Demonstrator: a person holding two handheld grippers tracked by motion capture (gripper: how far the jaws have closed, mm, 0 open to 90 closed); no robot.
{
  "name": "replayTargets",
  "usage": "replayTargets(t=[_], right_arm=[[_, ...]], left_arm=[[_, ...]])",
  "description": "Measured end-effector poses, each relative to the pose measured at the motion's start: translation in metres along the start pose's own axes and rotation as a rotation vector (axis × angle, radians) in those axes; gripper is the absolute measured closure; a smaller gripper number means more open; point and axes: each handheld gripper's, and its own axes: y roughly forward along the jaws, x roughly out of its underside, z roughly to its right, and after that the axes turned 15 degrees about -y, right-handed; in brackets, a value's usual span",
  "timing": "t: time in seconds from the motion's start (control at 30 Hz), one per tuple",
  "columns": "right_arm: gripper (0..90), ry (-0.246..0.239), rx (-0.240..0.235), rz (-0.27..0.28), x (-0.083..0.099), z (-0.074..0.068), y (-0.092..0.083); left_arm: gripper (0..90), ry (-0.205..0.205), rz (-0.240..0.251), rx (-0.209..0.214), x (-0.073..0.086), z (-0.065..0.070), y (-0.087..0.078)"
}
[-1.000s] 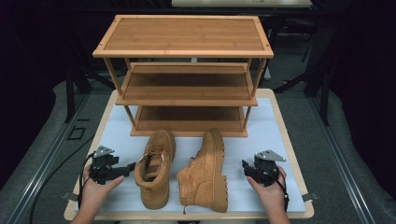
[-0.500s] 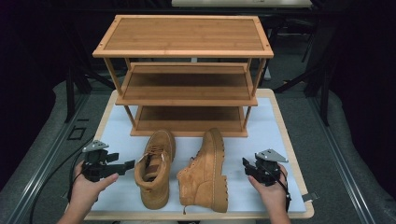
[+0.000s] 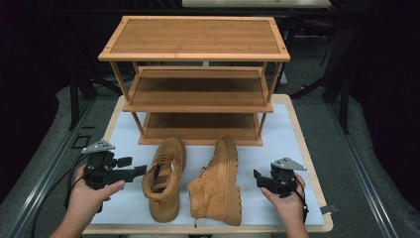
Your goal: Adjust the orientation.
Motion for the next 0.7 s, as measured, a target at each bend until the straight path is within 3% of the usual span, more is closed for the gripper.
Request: replayTargets(t=[0.1, 0.33, 0.53, 0.7], right_arm=[[26.3, 0.001, 0.004, -0.001, 0.000, 0.000, 0.000], [27.2, 0.021, 0.008, -0.004, 0.002, 0.003, 0.001], [30.4, 0.026, 0.013, -0.009, 0.004, 0.003, 0.002], [33.7, 0.022, 0.036, 0.013, 0.004, 0.003, 0.000]], left_arm=[[33.9, 0.002, -0.014, 0.009, -0.001, 0.005, 0.001], [47.4, -0.005, -0.043, -0.002, 0.014, 0.008, 0.020], [51.0, -0.027, -0.070, 0.012, 0.024, 0.013, 0.028], [63.8, 0.026, -0.065, -0.052, 0.024, 0.017, 0.030]])
